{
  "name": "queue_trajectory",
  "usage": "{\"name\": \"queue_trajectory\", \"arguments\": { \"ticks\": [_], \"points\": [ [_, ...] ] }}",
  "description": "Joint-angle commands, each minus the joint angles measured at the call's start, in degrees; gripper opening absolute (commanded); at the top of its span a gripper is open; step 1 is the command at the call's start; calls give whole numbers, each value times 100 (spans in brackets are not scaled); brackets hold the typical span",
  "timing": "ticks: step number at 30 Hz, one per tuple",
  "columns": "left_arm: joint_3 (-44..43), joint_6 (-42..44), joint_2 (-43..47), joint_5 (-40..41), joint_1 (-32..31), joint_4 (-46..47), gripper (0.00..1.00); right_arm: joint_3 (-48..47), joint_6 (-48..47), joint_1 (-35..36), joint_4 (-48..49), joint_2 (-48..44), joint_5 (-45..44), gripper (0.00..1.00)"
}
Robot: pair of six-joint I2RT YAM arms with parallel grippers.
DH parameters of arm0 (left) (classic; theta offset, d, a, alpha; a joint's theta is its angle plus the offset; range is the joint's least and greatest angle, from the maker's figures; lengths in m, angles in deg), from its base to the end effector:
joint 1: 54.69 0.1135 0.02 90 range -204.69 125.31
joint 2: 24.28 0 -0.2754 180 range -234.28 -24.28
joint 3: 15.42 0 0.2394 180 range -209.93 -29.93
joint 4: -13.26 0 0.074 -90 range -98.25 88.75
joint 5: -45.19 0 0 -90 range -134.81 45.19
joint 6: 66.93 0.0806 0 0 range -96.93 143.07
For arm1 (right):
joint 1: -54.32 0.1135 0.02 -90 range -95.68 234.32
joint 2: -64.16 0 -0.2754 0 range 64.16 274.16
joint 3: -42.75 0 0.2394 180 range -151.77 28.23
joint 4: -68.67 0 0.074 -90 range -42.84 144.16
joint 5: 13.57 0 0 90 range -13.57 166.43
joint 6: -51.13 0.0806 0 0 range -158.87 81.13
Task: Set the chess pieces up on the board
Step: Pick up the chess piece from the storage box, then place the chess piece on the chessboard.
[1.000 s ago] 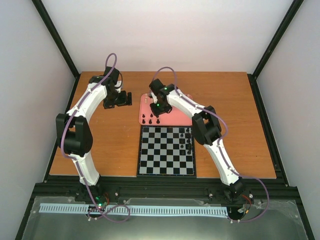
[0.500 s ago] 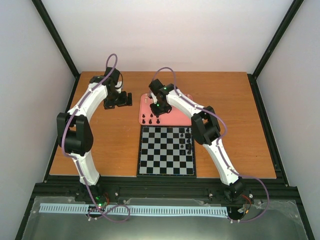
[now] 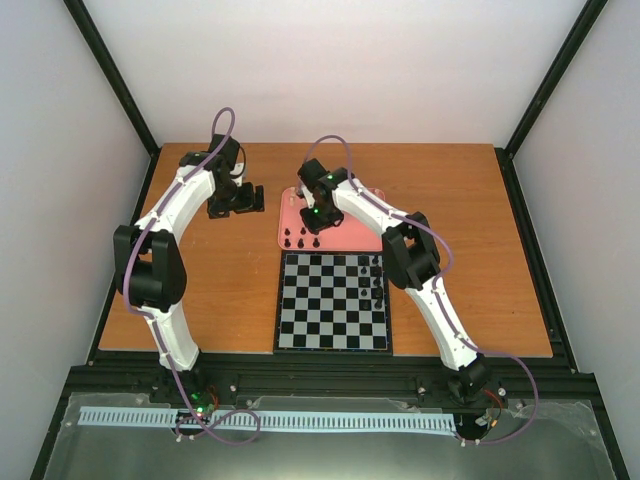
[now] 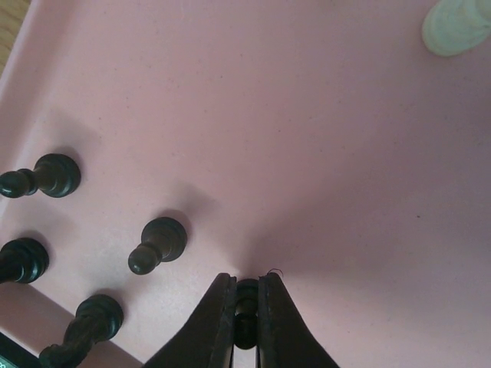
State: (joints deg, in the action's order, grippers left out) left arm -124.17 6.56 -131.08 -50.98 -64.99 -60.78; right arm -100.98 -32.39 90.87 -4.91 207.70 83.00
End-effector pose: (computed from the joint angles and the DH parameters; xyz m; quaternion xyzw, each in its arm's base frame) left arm 0.3785 -0.0776 0.2386 -0.0451 0.9854 -0.0877 0.1389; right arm 0.4162 0.3200 0.1303 -0.2643 0.9519 0.1056 0.1134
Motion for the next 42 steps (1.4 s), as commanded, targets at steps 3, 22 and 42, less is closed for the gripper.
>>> {"name": "queue_trajectory", "arguments": {
  "ticks": [3,22,42],
  "points": [
    [-200,-45,-60,-25,0,16,100,-153,-7,-51,-17,12,-20,3],
    [-257,-48,42,-19,1,0,100,3553,38,-216,410,-3694,165,3],
    [-47,-54,234,102,2,82,100,7793,746,901,1433,-6661,562,3]
  ]
}}
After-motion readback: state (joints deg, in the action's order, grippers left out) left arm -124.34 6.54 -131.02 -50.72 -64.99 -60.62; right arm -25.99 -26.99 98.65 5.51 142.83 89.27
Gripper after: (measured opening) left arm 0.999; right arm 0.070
